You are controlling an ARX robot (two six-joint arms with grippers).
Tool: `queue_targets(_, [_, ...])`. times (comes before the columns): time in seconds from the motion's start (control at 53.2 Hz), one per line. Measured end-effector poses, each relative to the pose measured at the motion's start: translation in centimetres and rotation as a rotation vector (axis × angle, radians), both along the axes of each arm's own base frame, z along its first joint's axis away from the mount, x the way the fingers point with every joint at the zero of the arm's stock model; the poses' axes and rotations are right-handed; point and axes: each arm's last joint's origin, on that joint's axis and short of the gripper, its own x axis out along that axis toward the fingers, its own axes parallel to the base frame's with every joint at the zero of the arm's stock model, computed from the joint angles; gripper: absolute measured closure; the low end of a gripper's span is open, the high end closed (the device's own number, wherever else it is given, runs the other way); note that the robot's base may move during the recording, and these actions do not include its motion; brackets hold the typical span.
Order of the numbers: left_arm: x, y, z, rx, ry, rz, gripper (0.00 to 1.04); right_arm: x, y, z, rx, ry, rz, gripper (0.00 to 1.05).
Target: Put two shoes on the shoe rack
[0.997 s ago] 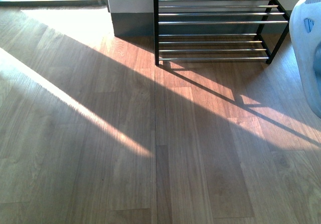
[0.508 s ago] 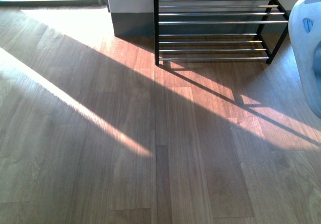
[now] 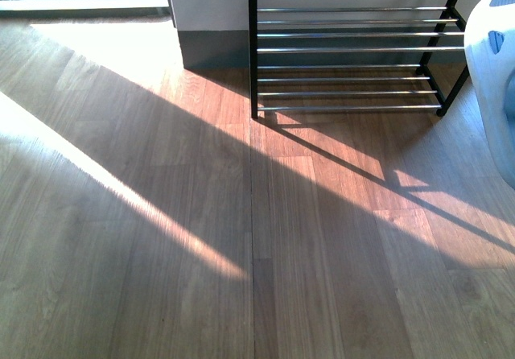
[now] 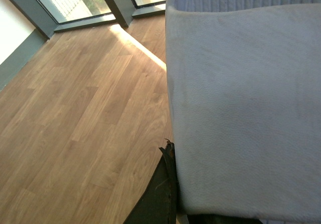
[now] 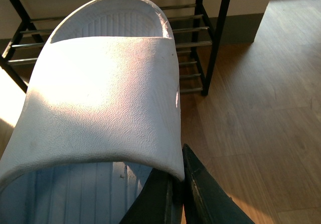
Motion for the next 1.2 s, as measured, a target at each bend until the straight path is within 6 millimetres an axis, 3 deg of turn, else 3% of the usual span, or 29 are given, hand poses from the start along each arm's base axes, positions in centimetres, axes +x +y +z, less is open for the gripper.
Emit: queue_targets(1.204, [-0.02,-0.03,-0.17,0.003,0.006,-0.001,1.03,-0.03,0.08,-0.1,0.0,0.004,0.0,1.03])
